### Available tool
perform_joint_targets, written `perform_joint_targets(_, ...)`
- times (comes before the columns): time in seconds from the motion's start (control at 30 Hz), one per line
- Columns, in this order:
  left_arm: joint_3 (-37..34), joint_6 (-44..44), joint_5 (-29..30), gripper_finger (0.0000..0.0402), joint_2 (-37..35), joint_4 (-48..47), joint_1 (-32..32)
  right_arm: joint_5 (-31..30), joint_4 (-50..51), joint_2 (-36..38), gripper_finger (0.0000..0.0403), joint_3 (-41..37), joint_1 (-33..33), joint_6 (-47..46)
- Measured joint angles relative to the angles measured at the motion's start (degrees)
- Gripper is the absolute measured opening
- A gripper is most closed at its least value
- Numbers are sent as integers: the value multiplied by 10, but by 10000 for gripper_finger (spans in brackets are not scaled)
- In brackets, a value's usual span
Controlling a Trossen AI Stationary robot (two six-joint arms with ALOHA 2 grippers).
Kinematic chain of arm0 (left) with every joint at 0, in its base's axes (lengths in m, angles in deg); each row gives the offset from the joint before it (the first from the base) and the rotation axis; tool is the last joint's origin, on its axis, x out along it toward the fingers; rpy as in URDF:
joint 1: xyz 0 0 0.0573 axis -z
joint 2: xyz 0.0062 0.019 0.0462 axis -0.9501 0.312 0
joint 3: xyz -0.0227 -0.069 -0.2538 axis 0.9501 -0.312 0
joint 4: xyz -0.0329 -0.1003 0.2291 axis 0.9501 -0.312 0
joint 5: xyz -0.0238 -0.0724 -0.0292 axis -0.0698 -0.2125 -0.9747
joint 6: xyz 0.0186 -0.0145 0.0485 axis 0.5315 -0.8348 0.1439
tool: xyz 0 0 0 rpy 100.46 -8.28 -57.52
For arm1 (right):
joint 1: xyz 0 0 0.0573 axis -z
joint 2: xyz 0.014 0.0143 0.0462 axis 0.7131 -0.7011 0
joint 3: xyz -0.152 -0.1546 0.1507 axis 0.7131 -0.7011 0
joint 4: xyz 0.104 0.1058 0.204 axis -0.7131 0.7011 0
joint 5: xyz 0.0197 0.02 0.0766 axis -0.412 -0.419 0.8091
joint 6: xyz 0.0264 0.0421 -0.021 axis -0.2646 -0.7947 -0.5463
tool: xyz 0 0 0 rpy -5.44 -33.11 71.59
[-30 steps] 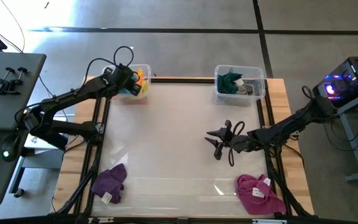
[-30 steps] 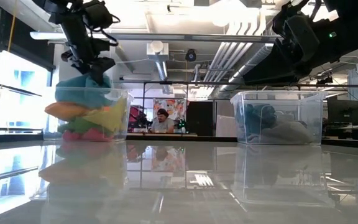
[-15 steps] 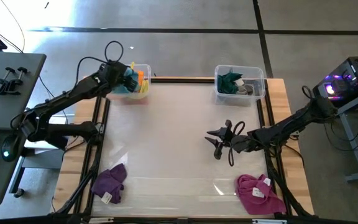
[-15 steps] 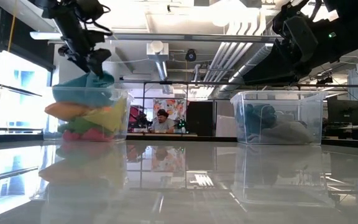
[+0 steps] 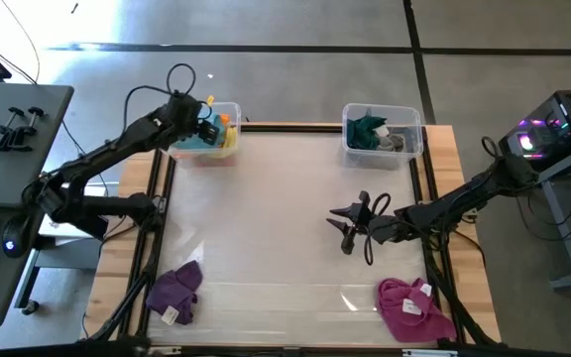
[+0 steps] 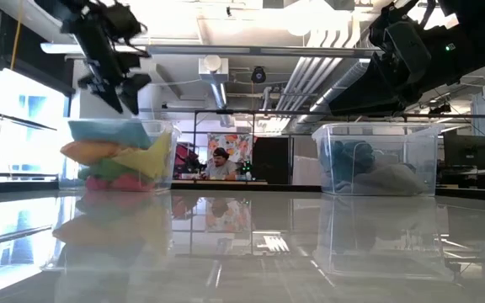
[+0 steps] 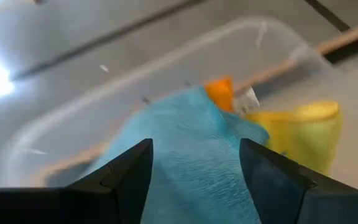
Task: Sort towels by color in basket
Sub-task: Put the violet microfiber cloth into the right transparent bin
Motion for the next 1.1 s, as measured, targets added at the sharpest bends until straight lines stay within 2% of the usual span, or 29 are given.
perform_joint_targets(0.33,0,-10,-110,189,136,11,-47,0,0,0,119,0,0,4)
perform_joint_targets(0.5,0,18,-111,190,145,30,-54,0,2,0,119,0,0,4)
perform_joint_targets(0.7,0,31,-112,217,85,46,-55,0,10,0,119,0,0,0)
perform_joint_targets(0.9,0,28,-120,237,-16,44,-48,0,10,0,119,0,0,0)
perform_joint_targets(1.03,0,3,-177,236,-84,53,-7,0,10,0,119,0,0,0)
perform_joint_targets(1.1,-5,-11,-205,235,-111,95,33,-5,10,0,119,0,0,1)
